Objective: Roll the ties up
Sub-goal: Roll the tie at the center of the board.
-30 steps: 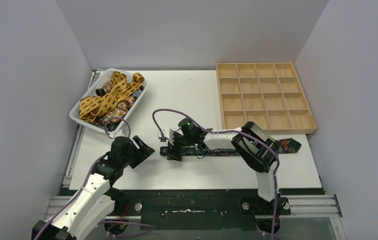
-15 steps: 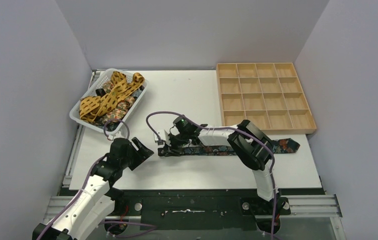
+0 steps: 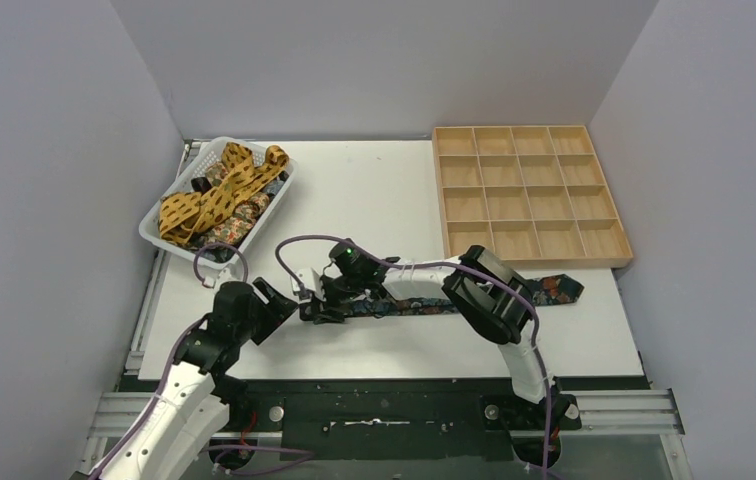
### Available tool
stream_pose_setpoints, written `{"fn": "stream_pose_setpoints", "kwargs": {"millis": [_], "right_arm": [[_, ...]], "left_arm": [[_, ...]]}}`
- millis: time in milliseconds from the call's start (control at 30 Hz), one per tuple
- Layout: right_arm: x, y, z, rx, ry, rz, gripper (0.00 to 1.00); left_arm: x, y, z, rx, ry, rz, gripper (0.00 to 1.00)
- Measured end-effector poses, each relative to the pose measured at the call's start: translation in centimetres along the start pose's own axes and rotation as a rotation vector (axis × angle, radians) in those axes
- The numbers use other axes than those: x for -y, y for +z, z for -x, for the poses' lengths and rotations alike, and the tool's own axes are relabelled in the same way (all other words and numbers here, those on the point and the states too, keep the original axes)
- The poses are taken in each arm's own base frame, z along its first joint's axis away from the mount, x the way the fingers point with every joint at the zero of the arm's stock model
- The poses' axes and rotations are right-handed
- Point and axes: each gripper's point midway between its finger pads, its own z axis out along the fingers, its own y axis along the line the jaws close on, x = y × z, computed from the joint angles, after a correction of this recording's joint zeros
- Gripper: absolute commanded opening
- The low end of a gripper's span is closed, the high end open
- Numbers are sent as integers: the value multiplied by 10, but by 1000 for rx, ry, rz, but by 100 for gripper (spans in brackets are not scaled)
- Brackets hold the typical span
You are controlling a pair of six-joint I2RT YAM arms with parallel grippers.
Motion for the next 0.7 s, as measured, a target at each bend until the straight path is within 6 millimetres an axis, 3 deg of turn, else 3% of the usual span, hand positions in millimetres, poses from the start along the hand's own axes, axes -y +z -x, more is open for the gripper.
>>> {"fn": "stream_pose_setpoints", "kwargs": {"millis": [233,433,567,700], "right_arm": [[3,-1,2,-26,18,-11,88],[-4,-26,7,-48,67,-69,93],[-14,-61,34,24,128,-159,99],[-12,-99,52,115,295,-338,99]], "left_arm": [[-1,-2,4,22,-27,3,63],[-1,0,4,19,-34,10,63],[-1,2,2,8,-34,10,64],[0,7,-2,-11,-33,-7,63]]}}
